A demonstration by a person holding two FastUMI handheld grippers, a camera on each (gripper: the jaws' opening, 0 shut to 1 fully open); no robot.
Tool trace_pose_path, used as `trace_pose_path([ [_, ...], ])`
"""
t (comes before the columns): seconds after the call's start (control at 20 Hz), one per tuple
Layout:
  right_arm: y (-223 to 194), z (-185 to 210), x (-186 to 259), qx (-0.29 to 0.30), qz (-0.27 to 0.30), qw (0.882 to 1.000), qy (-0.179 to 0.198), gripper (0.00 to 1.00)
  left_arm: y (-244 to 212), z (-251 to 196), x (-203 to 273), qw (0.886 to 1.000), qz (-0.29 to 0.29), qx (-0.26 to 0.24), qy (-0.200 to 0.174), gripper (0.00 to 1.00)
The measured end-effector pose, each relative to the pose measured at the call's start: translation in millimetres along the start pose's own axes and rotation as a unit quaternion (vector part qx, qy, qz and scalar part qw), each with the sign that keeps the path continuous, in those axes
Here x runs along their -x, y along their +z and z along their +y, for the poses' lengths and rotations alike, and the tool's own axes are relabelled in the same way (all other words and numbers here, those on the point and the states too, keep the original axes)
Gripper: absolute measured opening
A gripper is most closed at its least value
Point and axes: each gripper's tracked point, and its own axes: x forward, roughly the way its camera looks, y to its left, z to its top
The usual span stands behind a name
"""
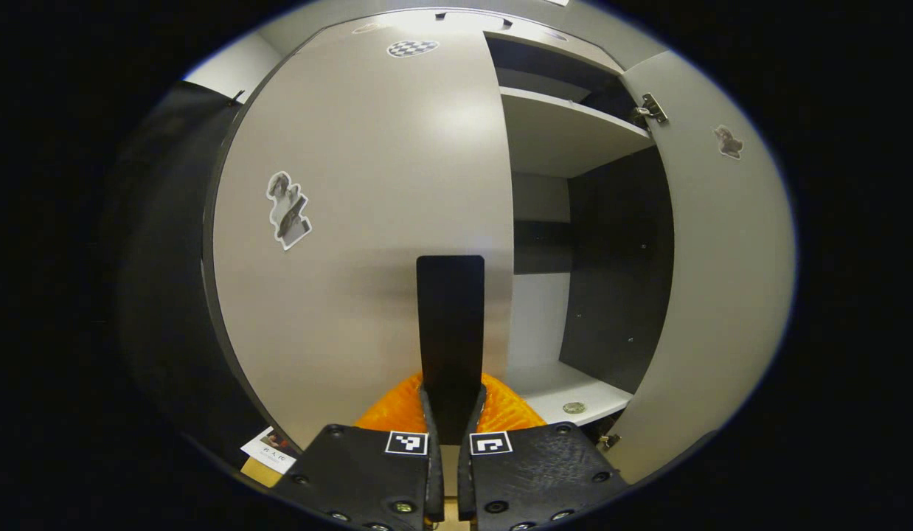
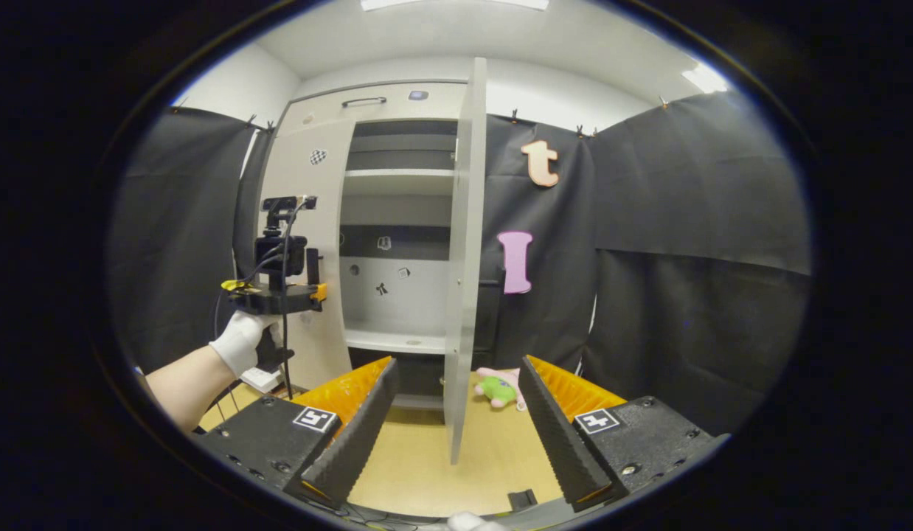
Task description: Open the right door of the double-door shoe cabinet with the right hand, and open the left door with the left hand.
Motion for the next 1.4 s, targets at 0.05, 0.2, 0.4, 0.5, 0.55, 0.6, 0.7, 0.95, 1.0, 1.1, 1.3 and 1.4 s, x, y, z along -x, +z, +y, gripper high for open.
trace_pose_path([
  [0.05, -0.7, 3.3, 1.8, 0.001, 0.000, 1.000, 0.004, 1.00, 1.0, -0.3, 5.3, 1.000, -0.001, 0.000, -0.003, 0.06],
  [0.2, -0.6, 13.3, 7.0, 0.005, -0.001, 1.000, 0.016, 1.00, 0.9, 0.8, 19.2, 1.000, -0.006, -0.008, -0.008, 0.07],
  [0.4, -0.6, 26.3, 19.3, 0.007, -0.006, 0.999, 0.033, 1.00, -1.3, 9.0, 32.8, 1.000, -0.014, -0.007, -0.009, 0.07],
  [0.5, -0.8, 28.6, 27.1, 0.008, -0.010, 0.999, 0.037, 1.00, -3.2, 9.9, 38.5, 1.000, -0.013, 0.001, -0.014, 0.01],
  [0.55, -1.1, 29.5, 30.2, 0.008, -0.011, 0.999, 0.038, 1.00, -4.2, 11.9, 44.1, 1.000, -0.012, 0.004, -0.012, 0.01],
  [0.6, -2.1, 30.0, 34.4, 0.009, -0.012, 0.999, 0.039, 1.00, -4.5, 13.4, 48.8, 1.000, -0.012, 0.003, -0.010, 0.01],
  [0.7, -4.0, 30.8, 40.7, 0.010, -0.014, 0.999, 0.039, 1.00, -3.6, 18.3, 59.5, 1.000, -0.019, 0.002, -0.004, 0.01],
  [0.95, -11.6, 41.3, 48.6, 0.005, -0.008, 0.999, 0.049, 1.00, -4.8, 37.7, 88.5, 1.000, -0.028, 0.003, 0.005, 0.01],
  [1.0, -12.3, 44.8, 49.8, 0.003, -0.008, 0.999, 0.052, 1.00, -5.3, 43.1, 94.3, 1.000, -0.028, -0.001, 0.007, 0.00],
  [1.1, -15.1, 53.0, 51.0, 0.001, -0.006, 0.998, 0.061, 1.00, -8.1, 53.2, 103.2, 0.999, -0.031, -0.002, 0.010, 0.00],
  [1.3, -15.5, 63.8, 53.0, -0.003, -0.006, 0.998, 0.068, 1.00, -8.6, 74.7, 120.5, 0.999, -0.031, -0.009, 0.020, 0.00],
  [1.4, -16.4, 69.9, 51.9, -0.006, -0.006, 0.997, 0.072, 1.00, -10.8, 86.1, 127.6, 0.999, -0.031, 0.000, 0.024, 0.00],
])
